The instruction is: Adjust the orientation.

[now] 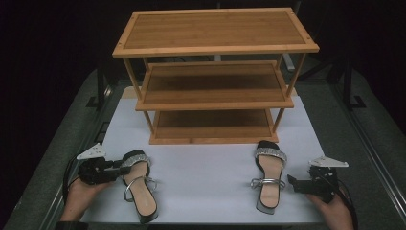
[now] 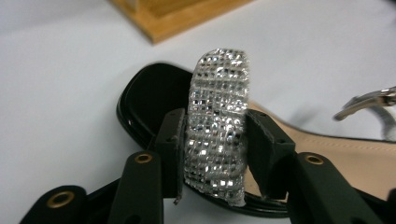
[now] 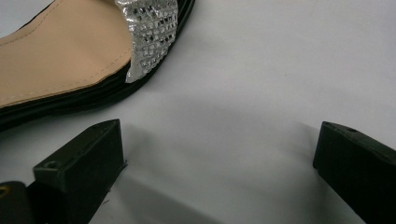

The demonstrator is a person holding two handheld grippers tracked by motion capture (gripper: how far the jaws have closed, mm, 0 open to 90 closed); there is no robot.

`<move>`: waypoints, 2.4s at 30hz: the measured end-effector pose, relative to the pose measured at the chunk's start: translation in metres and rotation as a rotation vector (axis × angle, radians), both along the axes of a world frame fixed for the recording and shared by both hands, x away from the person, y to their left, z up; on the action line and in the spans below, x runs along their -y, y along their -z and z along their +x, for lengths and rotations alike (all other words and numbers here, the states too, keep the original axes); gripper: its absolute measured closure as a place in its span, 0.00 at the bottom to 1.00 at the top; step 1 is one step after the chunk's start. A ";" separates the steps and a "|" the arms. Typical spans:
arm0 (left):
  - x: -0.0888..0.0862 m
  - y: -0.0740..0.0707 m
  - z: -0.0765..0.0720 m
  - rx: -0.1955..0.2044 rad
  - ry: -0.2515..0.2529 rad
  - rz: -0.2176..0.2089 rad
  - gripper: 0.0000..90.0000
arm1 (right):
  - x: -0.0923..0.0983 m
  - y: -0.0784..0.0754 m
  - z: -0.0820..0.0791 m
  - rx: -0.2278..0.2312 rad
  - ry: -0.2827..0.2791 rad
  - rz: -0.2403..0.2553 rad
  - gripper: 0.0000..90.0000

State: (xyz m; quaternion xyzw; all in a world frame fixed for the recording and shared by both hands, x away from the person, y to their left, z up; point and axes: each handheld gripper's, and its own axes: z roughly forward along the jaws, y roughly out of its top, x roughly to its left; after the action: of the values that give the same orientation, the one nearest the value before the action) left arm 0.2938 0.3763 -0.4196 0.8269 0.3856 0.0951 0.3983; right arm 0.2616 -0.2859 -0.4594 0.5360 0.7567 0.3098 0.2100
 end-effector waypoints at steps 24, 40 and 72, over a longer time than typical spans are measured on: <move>-0.008 0.003 -0.027 0.051 -0.113 0.024 0.82 | 0.000 0.000 0.000 0.000 -0.001 0.000 0.01; 0.002 0.001 0.009 0.080 -0.047 0.061 0.90 | 0.000 0.000 0.000 0.000 0.000 0.000 0.01; -0.043 -0.015 -0.011 0.051 -0.166 -0.042 0.55 | 0.000 0.000 0.000 0.001 0.001 0.000 0.01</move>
State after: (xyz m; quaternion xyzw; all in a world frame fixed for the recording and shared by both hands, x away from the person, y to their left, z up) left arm 0.2830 0.4188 -0.4045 0.7808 0.4442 0.1408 0.4161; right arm 0.2614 -0.2858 -0.4594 0.5362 0.7564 0.3099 0.2104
